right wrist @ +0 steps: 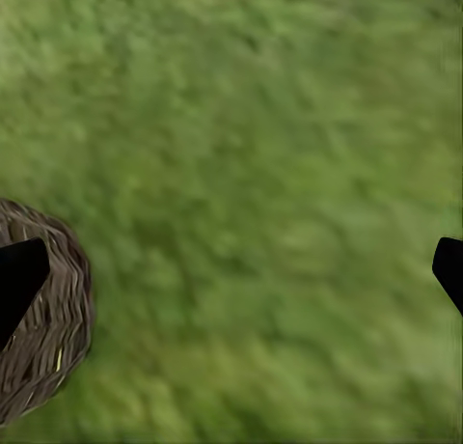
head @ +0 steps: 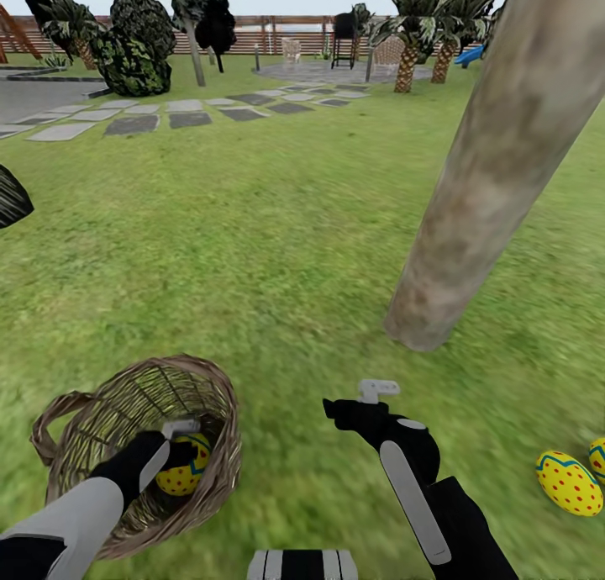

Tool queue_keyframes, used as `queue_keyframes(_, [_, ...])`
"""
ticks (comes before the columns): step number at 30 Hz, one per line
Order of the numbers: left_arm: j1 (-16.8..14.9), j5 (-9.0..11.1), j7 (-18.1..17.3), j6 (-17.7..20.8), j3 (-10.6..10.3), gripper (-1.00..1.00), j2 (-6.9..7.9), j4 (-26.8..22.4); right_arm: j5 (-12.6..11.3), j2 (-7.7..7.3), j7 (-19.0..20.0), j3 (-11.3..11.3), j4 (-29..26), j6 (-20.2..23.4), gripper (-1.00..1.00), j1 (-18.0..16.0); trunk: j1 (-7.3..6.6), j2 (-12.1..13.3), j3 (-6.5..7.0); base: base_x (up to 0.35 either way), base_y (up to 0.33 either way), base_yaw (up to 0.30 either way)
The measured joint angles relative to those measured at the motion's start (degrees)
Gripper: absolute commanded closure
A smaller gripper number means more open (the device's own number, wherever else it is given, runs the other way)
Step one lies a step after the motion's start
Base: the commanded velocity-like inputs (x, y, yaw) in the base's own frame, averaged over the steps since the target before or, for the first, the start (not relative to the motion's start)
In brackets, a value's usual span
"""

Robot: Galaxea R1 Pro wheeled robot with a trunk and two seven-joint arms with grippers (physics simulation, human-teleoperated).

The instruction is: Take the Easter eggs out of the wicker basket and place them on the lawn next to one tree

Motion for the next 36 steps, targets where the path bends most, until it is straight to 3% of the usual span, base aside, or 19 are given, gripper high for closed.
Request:
queue_keyframes(11, [0.0,0.0,0.0,-3.0,0.0,-1.00,-0.14,0.0,0.0,-0.01,0.0,0.0,0.0,0.0,-1.00,-0.1,0.02,0.0,-0.23,0.000,0.000,0.000])
queue_keyframes(15, [0.0,0.3,0.0,-3.3,0.1,-1.00,-0.15,0.0,0.0,-0.01,0.0,0.0,0.0,0.0,-1.00,-0.1,0.13,-0.1,-1.11,0.000,0.000,0.000])
queue_keyframes(20, [0.0,2.8,0.0,-3.6,0.0,-1.00,0.01,0.0,0.0,-0.01,0.0,0.0,0.0,0.0,-1.00,-0.1,0.15,-0.1,-1.34,0.000,0.000,0.000])
queue_keyframes(25, [0.0,4.0,0.0,-3.7,-0.1,-1.00,0.01,0.1,0.0,0.02,0.0,0.0,0.0,0.0,-1.00,-0.1,0.18,-0.1,-1.55,0.000,0.000,0.000])
queue_keyframes(29, [-0.1,3.1,0.2,-3.6,-0.1,-1.00,0.03,-0.6,0.0,0.00,0.0,0.0,0.0,0.0,-1.00,-0.1,0.26,-0.2,-2.43,0.000,0.000,0.000])
queue_keyframes(36, [-0.1,3.5,0.3,-3.6,-0.1,-1.00,0.08,-0.6,0.0,0.01,0.0,0.0,0.0,0.0,-1.00,-0.1,0.26,-0.2,-2.44,0.000,0.000,0.000])
